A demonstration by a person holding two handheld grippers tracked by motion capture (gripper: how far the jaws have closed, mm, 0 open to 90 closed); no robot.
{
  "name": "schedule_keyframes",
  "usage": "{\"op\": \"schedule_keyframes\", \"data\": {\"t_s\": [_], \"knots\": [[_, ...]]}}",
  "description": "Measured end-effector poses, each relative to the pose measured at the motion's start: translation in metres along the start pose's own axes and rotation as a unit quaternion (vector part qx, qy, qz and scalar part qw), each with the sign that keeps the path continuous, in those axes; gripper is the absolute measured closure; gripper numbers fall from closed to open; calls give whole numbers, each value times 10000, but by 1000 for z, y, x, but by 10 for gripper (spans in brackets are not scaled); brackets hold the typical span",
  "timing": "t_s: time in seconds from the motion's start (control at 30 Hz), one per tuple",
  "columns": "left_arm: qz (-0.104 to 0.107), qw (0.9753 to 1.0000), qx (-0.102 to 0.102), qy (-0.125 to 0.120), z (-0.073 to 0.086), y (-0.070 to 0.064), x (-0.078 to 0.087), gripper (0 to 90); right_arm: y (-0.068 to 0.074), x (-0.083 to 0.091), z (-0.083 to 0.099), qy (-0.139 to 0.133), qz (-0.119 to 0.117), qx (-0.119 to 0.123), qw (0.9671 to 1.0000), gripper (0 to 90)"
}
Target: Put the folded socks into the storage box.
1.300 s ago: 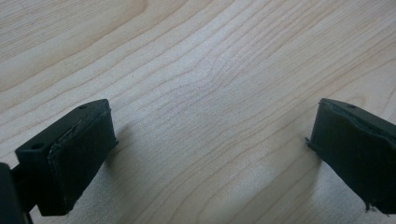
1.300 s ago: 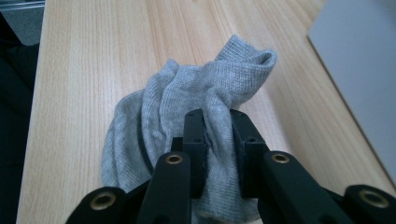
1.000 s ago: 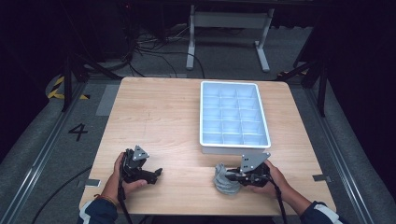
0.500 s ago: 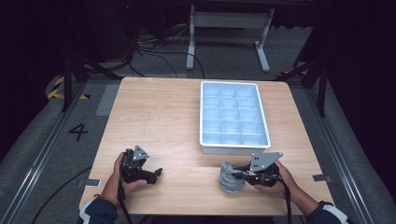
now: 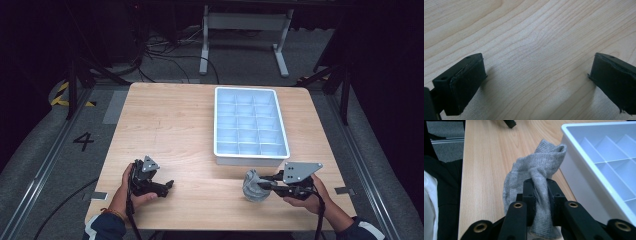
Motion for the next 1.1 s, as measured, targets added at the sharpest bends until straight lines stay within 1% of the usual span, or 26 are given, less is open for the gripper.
{"op": "schedule_keyframes", "data": {"t_s": [0.13,0.27,0.37,0.4,0.47,0.57,0.7,0.83,1.03,1.1], "knots": [[0,10000,-1,-1,0,0,0,4,1,10,-1,-89,71,20,9999,800],[0,10000,0,0,0,0,0,4,2,19,-1,-177,87,5,9998,800],[0,10000,0,-1,0,0,0,4,2,25,-1,-214,144,32,9997,800],[0,10000,0,-1,0,0,0,4,2,25,-1,-214,144,32,9997,800],[0,10000,-1,0,0,0,0,4,2,30,-2,-281,162,30,9995,800],[1,10000,-1,1,0,0,0,4,1,38,-3,-299,221,66,9993,800],[1,10000,-3,0,0,0,0,4,1,44,-4,-314,265,104,9991,800],[0,10000,0,-1,0,0,0,4,0,53,-6,-432,316,79,9985,800],[0,10000,-2,0,0,0,0,4,-4,58,-8,-428,452,112,9980,800],[2,10000,-1,0,0,0,0,4,-6,61,-8,-466,485,79,9977,799]]}}
Point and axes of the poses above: each handheld gripper's, and its own axes: x roughly backward along the jaws, z roughly out of its underside, y roughly to its left, the point moved 3 cm from there along -x, roughly forward along the jaws, and after that the axes turned 11 degrees about -z, right-handed, at the moved point
